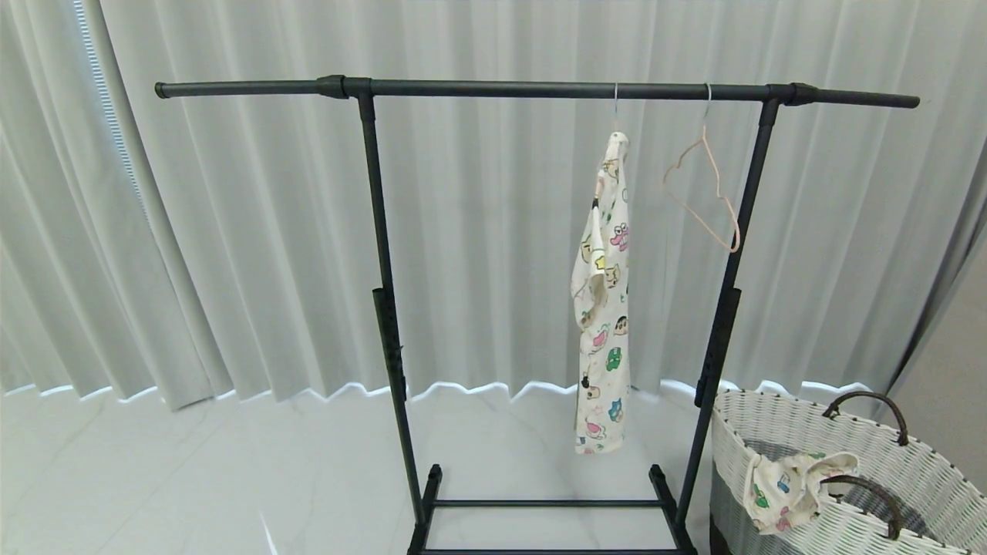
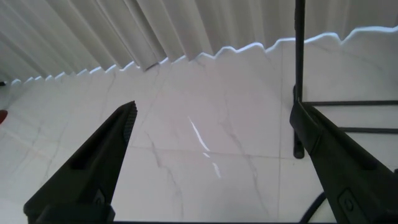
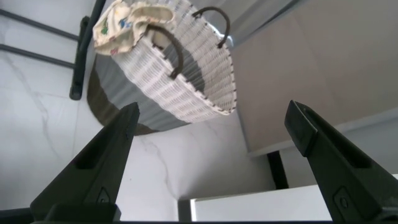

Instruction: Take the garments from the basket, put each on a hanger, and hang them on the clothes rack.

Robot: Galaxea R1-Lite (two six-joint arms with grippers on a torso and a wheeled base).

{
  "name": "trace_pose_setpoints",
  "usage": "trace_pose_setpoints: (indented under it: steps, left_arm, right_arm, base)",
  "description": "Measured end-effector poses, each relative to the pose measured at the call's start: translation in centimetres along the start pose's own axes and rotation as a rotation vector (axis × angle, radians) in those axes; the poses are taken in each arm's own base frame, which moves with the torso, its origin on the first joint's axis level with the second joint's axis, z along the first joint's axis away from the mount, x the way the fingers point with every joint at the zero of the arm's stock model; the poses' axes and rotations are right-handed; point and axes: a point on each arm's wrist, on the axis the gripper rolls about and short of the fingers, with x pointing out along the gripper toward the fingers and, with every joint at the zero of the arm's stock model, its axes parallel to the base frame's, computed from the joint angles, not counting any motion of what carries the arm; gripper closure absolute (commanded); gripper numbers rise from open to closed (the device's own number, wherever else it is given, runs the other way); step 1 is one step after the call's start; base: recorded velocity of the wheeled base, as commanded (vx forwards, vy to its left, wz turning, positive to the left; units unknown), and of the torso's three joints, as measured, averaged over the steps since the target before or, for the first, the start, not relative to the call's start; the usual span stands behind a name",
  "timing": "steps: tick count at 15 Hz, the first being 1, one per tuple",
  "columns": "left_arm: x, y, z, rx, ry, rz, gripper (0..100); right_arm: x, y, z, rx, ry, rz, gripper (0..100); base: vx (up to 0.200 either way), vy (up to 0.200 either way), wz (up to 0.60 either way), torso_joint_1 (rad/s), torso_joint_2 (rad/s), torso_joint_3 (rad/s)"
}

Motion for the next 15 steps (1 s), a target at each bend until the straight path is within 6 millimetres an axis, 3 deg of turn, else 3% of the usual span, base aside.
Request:
trace_pose_setpoints:
  steps: [8,15]
  left_arm:
    - [-0.17,0.01,-0.07,-0.005,-0.019,0.004,0]
    - [0.12,0.04,0.02,0.001,0.025,0.023,0]
  right_arm:
    - [-0.12,0.01,-0.09,0.067,-0.006,-0.013,0]
    - [-0.13,0.02,-0.11,0.065,-0.008,-0.012,0]
  base:
    - [0.0,0.0,0.0,-0.045,0.1,0.056]
    - [0.0,-0.2,0.0,-0.002,0.0,0.004]
